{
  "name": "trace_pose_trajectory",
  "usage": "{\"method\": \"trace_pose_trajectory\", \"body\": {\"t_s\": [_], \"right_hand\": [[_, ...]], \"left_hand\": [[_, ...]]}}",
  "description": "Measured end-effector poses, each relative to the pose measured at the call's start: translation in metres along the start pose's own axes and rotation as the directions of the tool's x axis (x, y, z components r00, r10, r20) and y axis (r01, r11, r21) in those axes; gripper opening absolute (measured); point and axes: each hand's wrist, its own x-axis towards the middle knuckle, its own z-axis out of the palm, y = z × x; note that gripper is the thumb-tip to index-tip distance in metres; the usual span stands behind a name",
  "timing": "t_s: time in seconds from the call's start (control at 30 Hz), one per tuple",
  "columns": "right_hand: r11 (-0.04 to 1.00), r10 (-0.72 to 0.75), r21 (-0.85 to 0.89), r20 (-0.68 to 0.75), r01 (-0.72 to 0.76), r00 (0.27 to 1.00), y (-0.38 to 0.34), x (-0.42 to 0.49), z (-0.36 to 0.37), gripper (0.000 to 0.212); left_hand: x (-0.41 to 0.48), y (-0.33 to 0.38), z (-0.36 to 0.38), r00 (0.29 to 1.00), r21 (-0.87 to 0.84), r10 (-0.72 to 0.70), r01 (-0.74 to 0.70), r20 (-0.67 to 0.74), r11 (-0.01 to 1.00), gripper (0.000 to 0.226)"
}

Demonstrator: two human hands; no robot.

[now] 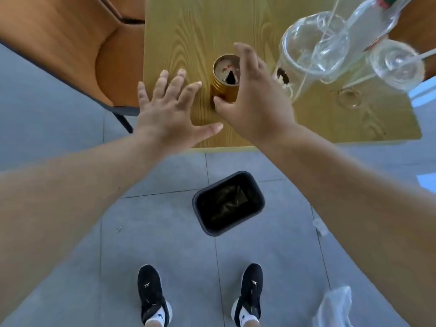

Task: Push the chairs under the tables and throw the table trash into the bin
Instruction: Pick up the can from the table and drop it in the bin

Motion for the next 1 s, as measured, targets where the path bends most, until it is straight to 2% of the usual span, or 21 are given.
{"method": "trace_pose_trajectory", "body": {"t_s": [0.1,0.3,0.57,0.73,1.0], "right_hand": [[0.999,-0.001,0.052,-0.046,0.003,0.999,0.005,0.002,0.003,0.084],[0.99,0.059,0.133,-0.034,-0.054,0.998,0.007,-0.013,-0.001,0.082],[0.978,0.087,0.194,-0.071,-0.072,0.994,0.027,-0.061,-0.012,0.073],[0.967,0.066,0.251,-0.06,-0.049,0.996,0.026,-0.102,-0.01,0.069],[0.97,0.019,0.244,-0.015,-0.014,1.0,0.021,-0.159,0.03,0.064]], "left_hand": [[0.011,0.003,0.002,0.998,0.004,-0.009,0.009,-0.068,1.0,0.109],[0.009,0.005,-0.003,1.0,0.01,0.004,-0.004,-0.031,1.0,0.103],[0.012,0.002,-0.002,0.998,0.004,0.062,-0.062,-0.027,0.998,0.109],[0.012,0.0,-0.001,0.998,-0.014,0.059,-0.06,-0.028,0.998,0.101],[0.013,0.0,0.001,0.999,-0.035,0.044,-0.045,-0.031,0.998,0.097]]}}
